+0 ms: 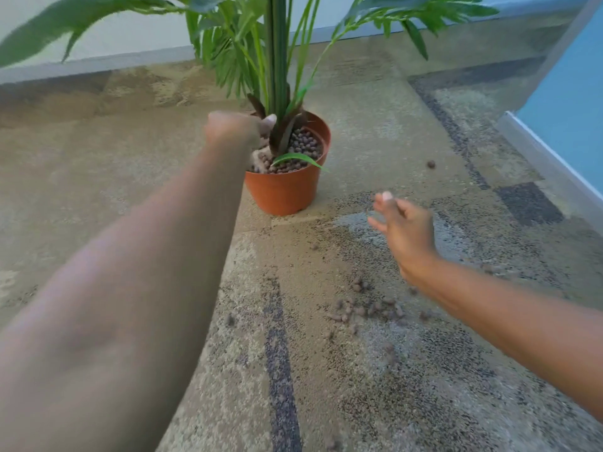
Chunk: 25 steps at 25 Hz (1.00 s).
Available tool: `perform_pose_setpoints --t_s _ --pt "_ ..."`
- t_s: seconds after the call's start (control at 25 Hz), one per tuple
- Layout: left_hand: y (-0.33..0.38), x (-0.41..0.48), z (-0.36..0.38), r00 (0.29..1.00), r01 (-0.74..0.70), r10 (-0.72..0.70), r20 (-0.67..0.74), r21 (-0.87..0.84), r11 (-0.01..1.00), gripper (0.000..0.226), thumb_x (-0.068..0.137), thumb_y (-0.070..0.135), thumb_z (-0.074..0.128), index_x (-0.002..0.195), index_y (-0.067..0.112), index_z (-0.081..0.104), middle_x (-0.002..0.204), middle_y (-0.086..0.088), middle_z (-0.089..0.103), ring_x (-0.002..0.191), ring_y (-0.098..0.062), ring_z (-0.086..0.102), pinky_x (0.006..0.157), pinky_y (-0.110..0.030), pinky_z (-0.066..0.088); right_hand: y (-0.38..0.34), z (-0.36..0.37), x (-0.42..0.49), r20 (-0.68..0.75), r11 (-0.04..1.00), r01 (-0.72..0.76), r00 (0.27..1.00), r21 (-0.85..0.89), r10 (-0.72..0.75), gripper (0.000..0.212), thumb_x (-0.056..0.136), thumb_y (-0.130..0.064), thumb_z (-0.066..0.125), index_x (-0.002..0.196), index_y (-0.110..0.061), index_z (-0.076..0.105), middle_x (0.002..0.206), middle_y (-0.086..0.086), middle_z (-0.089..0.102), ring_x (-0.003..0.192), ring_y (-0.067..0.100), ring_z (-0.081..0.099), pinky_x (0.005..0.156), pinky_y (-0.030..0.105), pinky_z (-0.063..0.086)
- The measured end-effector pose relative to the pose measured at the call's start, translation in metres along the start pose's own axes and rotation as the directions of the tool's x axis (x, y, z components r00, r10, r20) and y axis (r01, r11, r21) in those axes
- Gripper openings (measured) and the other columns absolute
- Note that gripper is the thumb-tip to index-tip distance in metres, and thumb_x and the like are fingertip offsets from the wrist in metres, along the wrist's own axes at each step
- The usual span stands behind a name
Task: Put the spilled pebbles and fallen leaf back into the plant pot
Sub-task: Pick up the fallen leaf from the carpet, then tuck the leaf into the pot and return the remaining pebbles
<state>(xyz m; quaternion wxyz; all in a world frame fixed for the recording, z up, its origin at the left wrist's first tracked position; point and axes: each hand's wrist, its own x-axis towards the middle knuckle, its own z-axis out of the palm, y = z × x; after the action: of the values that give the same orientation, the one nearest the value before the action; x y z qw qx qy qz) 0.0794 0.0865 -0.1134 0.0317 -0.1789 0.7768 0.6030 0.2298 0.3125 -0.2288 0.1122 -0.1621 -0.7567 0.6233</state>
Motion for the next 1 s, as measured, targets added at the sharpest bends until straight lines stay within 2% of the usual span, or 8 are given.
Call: perform_pose_setpoints --t_s 0.08,0.2,0.32,0.44,0.56,0.68,0.84,1.0 --pt "-0.002 0.01 0.004 0.997 -0.073 0.079 -0.008 0.309 0.948 0.043 0.079 0.037 0.077 0.112 0.013 0.067 0.106 -0.002 0.069 0.096 -0.019 0.068 0.06 -0.024 0.052 0.008 -0.011 -0.013 0.024 1.0 -0.008 1.0 -0.02 0.008 0.037 0.097 -0.036 0.05 0.102 -0.003 0.065 0.1 0.04 0.059 0.089 0.039 0.066 0.082 0.038 0.059" --pt "-0.009 -0.011 0.001 0.978 -0.181 0.207 0.003 0.493 0.851 0.029 0.084 0.029 0.075 0.112 0.027 0.068 0.119 0.005 0.068 0.101 -0.013 0.067 0.057 -0.023 0.052 0.014 -0.027 -0.029 0.029 0.963 0.074 0.997 -0.26 -0.068 0.042 0.097 -0.042 0.047 0.12 -0.01 0.062 0.077 -0.005 0.065 0.06 -0.003 0.057 0.059 0.026 0.056" --pt "-0.061 -0.057 -0.029 0.947 -0.291 0.315 -0.065 0.246 0.925 0.011 0.075 0.041 0.079 0.075 0.032 0.072 0.082 0.009 0.075 0.067 -0.001 0.069 0.062 -0.025 0.059 0.047 -0.041 -0.052 0.136 0.813 0.158 0.986 -0.561 -0.098 0.049 0.096 -0.052 0.043 0.136 -0.023 0.047 0.138 -0.009 0.047 0.127 0.006 0.042 0.107 0.041 0.037" --pt "-0.161 -0.107 -0.053 0.946 -0.202 0.316 -0.073 0.63 0.749 0.043 0.083 0.06 0.058 0.107 0.027 0.069 0.115 0.003 0.071 0.083 -0.004 0.07 0.088 -0.034 0.055 0.075 -0.04 -0.084 0.403 0.561 0.349 0.915 -0.751 -0.029 0.072 0.09 -0.072 0.022 0.149 -0.031 0.017 0.158 -0.014 0.003 0.146 0.013 0.0 0.114 0.046 0.003" --pt "-0.243 -0.146 -0.059 0.996 -0.027 0.087 -0.018 0.874 0.484 0.076 0.091 0.071 0.021 0.153 0.026 0.018 0.162 -0.008 0.006 0.148 -0.03 0.011 0.114 -0.054 -0.004 0.084 -0.015 -0.094 0.634 0.457 0.604 0.766 -0.653 -0.106 0.077 0.088 -0.077 0.018 0.151 -0.033 0.012 0.16 -0.009 0.0 0.147 0.015 -0.004 0.115 0.051 0.002" --pt "-0.275 -0.172 -0.048 0.982 -0.161 0.17 0.085 0.845 0.51 0.065 0.099 0.057 0.013 0.153 0.025 -0.002 0.16 -0.008 -0.018 0.145 -0.027 -0.021 0.118 -0.046 -0.009 0.083 0.018 -0.098 0.803 0.339 0.787 0.582 -0.516 -0.129 0.07 0.089 -0.075 0.022 0.149 -0.04 0.016 0.161 -0.006 0.002 0.148 0.019 -0.006 0.117 0.052 -0.001" --pt "-0.273 -0.199 -0.018 0.924 -0.329 0.365 0.115 0.728 0.602 0.068 0.081 -0.017 0.057 0.142 0.011 0.045 0.154 -0.004 0.033 0.145 -0.024 0.026 0.107 -0.036 0.038 0.082 0.014 -0.089 0.837 0.308 0.883 0.446 -0.353 -0.317 0.036 0.099 -0.039 0.047 0.129 -0.023 0.058 0.14 0.003 0.053 0.132 0.026 0.044 0.112 0.046 0.034" --pt "-0.262 -0.204 -0.005 0.94 -0.218 0.338 -0.047 0.681 0.699 0.062 0.067 -0.028 0.06 0.123 0.0 0.064 0.127 -0.014 0.064 0.111 -0.032 0.063 0.088 -0.032 0.047 0.081 -0.023 -0.074 0.793 0.262 0.889 0.455 -0.377 -0.405 0.025 0.096 -0.022 0.052 0.11 -0.01 0.07 0.107 0.004 0.071 0.1 0.018 0.065 0.088 0.03 0.055"
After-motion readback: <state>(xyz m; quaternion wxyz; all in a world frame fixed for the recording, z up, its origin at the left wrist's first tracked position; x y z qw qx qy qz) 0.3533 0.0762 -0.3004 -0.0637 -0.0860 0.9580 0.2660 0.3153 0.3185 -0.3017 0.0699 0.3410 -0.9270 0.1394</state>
